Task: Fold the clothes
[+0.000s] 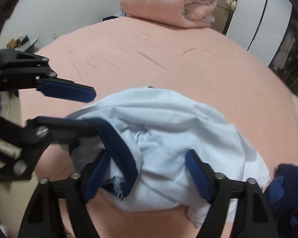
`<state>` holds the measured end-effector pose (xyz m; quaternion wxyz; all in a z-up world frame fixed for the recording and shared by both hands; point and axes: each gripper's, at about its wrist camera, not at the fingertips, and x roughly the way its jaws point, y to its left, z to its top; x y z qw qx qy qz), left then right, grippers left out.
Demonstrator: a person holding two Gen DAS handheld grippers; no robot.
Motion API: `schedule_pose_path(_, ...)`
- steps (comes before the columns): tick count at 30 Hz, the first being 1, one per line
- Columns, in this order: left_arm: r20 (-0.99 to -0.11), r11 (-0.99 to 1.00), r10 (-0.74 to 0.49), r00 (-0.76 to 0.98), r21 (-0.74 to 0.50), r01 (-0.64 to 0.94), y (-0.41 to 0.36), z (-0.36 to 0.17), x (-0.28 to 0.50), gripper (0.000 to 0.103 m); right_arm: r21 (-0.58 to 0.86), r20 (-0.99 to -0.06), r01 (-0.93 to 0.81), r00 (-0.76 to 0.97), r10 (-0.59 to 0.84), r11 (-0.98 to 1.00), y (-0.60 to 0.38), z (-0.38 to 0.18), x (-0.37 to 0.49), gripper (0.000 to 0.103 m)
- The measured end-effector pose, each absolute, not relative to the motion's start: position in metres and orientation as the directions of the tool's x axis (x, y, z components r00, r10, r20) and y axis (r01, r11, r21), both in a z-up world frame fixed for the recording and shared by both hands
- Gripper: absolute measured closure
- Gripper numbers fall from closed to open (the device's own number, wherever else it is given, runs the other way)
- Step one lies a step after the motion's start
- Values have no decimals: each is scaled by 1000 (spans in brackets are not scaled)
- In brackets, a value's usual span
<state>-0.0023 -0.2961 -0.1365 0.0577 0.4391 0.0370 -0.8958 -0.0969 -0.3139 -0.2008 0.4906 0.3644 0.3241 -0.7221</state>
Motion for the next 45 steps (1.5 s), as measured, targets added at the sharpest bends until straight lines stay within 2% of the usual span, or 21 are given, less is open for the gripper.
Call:
schedule_pose_path(2,-792,-991,-64,-607,-24,135,-295,-137,-2,74,-143,-842,941,-278,-463,-306,-318,-204,-96,52)
schedule_pose_path(6,-794,-989,-48,-605,-46,139,-295,-139,1,74,-135,-855,939,-272,-441,-317,-335,-211,-112,68)
schedule_pose_path(7,-796,-988,-44,-604,-53,142,-296,-140,2,74,-128,-859,940,-265,-439,-317,-336,-212,-114,79)
schedule_pose_path(8,-798,-988,-42,-601,-56,144,-296,-141,2,74,-117,-863,941,-255,-437,-318,-335,-213,-116,84)
schedule_pose_path(10,-805,-987,-47,-592,-53,150,-297,-143,3,73,-92,-871,943,-232,-433,-320,-333,-214,-120,85)
schedule_pose_path(12,-823,-985,-58,-566,-44,165,-297,-149,2,67,-78,-876,942,-220,-429,-325,-334,-215,-125,87)
schedule_pose_path(14,-833,-982,-51,-551,-60,181,-299,-152,2,43,-63,-881,943,-206,-426,-326,-334,-213,-130,87)
schedule_pose_path(16,-839,-977,-35,-543,-86,197,-301,-155,3,29,-52,-885,944,-195,-423,-326,-333,-211,-136,87)
schedule_pose_path(23,-834,-982,-87,-544,-21,189,-295,-154,6,28,-58,-871,937,-216,-441,-344,-325,-195,-147,87)
schedule_pose_path(36,-811,-982,-47,-583,-69,175,-287,-141,-1,28,-25,-771,912,-278,-573,-409,-315,-123,-135,87)
schedule_pose_path(45,-816,-975,-47,-577,-87,203,-288,-138,-5,28,-17,-733,878,-337,-591,-479,-305,-104,-165,88)
